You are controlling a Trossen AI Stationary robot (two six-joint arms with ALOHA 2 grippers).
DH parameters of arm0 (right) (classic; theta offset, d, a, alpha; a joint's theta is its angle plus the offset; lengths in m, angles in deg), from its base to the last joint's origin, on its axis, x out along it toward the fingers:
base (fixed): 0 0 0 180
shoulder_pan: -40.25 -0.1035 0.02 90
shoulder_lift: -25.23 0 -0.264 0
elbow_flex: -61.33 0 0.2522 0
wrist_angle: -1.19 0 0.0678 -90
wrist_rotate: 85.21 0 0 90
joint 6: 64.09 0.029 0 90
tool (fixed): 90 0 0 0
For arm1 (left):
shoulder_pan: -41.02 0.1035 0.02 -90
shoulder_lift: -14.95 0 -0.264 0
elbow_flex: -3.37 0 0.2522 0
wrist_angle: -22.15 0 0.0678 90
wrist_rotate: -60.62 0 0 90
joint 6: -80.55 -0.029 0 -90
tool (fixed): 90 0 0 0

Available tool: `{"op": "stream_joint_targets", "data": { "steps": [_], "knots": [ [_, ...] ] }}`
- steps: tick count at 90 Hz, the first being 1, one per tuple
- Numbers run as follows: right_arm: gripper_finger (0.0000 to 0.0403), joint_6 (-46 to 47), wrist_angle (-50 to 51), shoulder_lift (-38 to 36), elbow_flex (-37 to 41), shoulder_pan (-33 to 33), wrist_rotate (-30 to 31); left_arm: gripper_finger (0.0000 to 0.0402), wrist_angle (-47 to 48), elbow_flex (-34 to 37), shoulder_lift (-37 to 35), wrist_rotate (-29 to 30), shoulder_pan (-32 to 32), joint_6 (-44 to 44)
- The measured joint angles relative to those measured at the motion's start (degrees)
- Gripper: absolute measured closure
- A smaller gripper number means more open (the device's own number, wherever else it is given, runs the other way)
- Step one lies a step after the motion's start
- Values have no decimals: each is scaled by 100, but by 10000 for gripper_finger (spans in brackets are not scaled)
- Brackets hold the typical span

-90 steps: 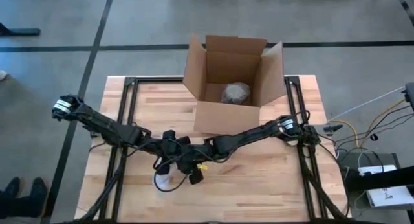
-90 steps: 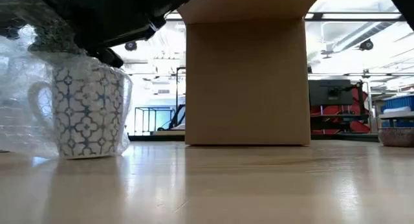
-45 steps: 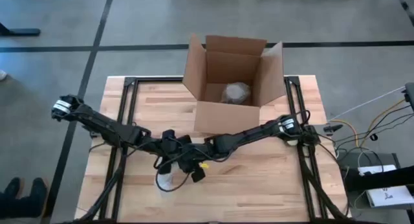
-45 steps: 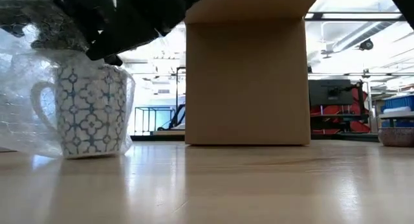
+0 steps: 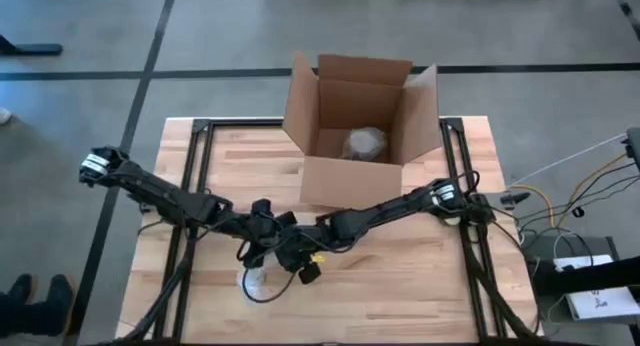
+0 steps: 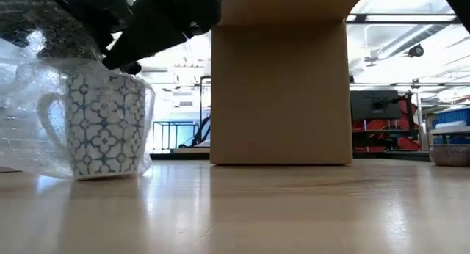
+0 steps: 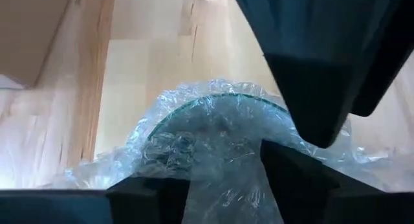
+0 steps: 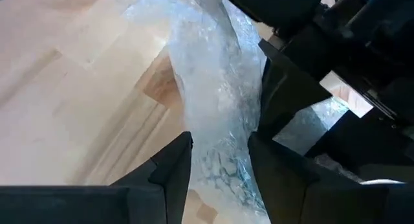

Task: Wrap mug
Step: Wrap the blue patterned mug with the bubble wrap

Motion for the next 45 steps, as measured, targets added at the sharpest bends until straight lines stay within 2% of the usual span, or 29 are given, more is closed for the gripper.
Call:
{"op": "stream_joint_targets", "data": {
  "steps": [22,45],
  "knots": [
    [236,-25,-23,-13,-7,20,59,177,156,-68,-3,-25,-1,-154],
    [232,-97,-62,-18,-15,83,206,185,178,-70,-57,-71,-1,-325]
  ]
}}
